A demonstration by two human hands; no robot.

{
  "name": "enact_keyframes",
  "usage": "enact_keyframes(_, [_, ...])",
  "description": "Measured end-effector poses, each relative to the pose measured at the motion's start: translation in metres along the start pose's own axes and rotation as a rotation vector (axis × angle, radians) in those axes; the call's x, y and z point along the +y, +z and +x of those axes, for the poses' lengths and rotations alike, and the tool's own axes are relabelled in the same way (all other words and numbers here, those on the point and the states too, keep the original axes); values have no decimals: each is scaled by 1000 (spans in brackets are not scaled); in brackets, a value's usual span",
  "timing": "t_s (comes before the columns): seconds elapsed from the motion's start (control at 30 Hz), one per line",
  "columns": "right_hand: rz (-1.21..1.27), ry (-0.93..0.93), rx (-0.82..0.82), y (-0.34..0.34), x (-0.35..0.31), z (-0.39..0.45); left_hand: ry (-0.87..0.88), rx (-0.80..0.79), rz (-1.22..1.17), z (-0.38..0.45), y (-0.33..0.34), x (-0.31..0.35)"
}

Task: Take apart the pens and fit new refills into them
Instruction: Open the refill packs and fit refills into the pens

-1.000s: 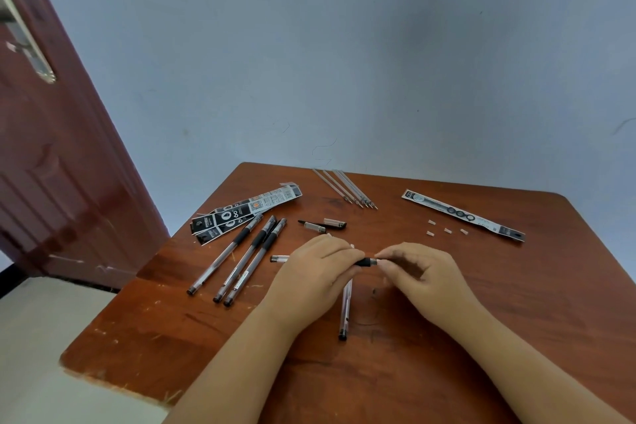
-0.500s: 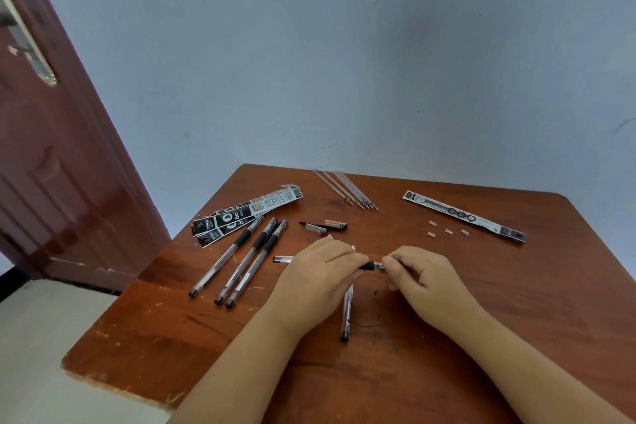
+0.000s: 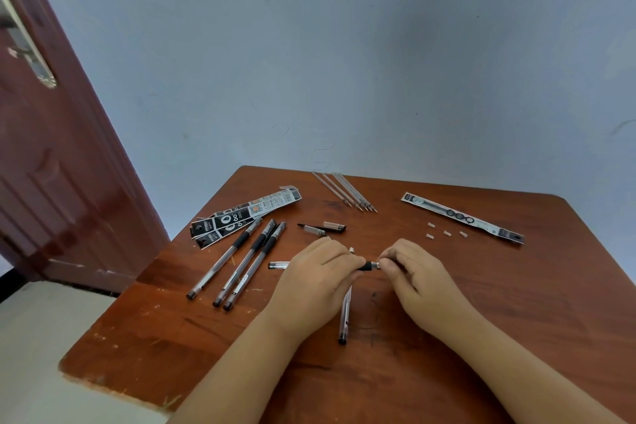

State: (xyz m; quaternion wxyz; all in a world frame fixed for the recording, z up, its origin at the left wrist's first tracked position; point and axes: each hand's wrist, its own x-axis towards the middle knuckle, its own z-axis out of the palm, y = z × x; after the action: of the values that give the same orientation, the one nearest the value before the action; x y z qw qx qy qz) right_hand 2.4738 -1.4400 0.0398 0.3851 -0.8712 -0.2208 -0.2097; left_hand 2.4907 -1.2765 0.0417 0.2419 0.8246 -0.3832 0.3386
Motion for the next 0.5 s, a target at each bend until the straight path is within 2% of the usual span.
enact_keyframes(0.27, [0, 79, -73, 1, 1, -2, 14, -36, 54, 0, -1, 1])
enact_keyframes(0.4, [31, 191, -54, -5, -4, 10, -186, -45, 100, 0, -9, -9])
enact_keyframes(0.5, [-116, 219, -71, -2, 0, 30, -406, 5, 154, -2, -15, -21])
